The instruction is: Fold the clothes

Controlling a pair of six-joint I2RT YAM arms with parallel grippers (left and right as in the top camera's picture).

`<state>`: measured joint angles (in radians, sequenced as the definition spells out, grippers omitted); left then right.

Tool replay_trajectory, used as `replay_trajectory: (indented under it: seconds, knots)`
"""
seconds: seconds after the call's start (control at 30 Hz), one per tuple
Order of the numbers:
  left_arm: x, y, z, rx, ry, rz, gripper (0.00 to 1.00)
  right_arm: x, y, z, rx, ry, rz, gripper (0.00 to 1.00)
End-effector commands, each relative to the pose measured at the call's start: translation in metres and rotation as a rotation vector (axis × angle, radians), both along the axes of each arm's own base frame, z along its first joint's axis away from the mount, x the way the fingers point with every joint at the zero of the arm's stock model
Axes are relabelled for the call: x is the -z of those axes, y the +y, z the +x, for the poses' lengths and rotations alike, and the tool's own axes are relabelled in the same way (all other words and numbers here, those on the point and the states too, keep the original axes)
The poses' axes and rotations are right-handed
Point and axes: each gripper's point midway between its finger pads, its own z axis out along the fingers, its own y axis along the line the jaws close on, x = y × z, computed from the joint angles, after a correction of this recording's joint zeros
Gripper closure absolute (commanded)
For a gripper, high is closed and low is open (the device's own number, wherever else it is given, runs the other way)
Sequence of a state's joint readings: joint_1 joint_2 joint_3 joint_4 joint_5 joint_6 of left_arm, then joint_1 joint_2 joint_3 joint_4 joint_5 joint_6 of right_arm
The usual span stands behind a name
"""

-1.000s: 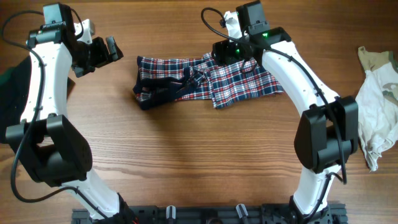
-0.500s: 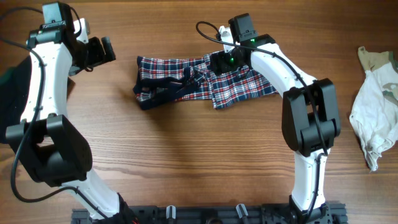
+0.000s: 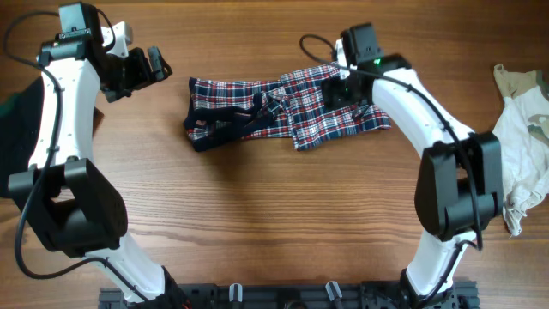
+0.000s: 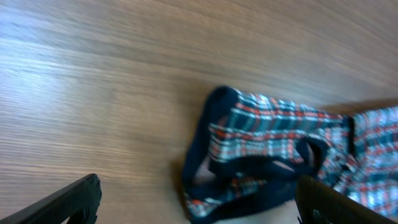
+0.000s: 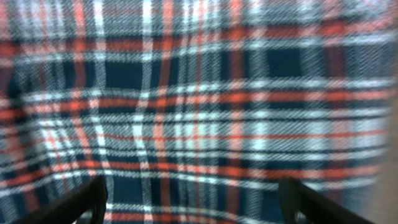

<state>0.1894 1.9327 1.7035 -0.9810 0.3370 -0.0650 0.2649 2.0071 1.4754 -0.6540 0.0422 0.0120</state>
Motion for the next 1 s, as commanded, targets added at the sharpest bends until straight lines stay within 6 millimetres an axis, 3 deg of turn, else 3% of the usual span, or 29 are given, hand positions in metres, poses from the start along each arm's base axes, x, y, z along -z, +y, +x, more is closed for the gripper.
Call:
replay_trajectory:
  seconds: [0.0,0.1,0.2,0.4,0.5,0.57,0.73,0.8,0.83,0.97]
  knots:
    - [0.015,-0.034,-0.013,0.044,0.092,-0.091,0.0,0.025,0.016,-0.009,-0.021,0.033,0.089,0.11]
    - [0.05,-0.055,-0.038,0.028,0.228,-0.026,0.0,0.023,0.029,-0.007,-0.049,0.027,0.157,0.1]
    - [0.08,-0.092,-0.071,0.077,0.346,-0.009,0.0,0.022,0.03,-0.008,-0.045,0.029,0.165,0.07]
    - [0.118,-0.095,-0.103,-0.011,0.444,0.153,0.0,0.023,0.03,-0.008,-0.046,0.03,0.165,0.07]
    - [0.123,-0.079,-0.09,-0.074,0.386,0.243,0.0,0.023,0.03,-0.008,-0.046,0.029,0.165,0.07]
    - [0.129,-0.081,-0.081,-0.042,0.332,0.247,0.0,0.023,0.03,-0.008,-0.046,0.03,0.164,0.07]
    - [0.15,-0.08,-0.092,0.128,0.312,0.289,0.05,0.022,0.03,-0.007,-0.046,0.027,0.165,0.06]
    - [0.148,-0.08,-0.091,0.237,0.288,0.314,0.07,0.022,0.03,-0.007,-0.046,0.025,0.166,0.06]
    - [0.146,-0.081,-0.091,0.261,0.279,0.32,0.0,0.022,0.03,-0.006,-0.046,0.023,0.166,0.06]
    - [0.141,-0.08,-0.089,0.333,0.253,0.346,0.0,0.022,0.03,-0.007,-0.046,0.024,0.166,0.05]
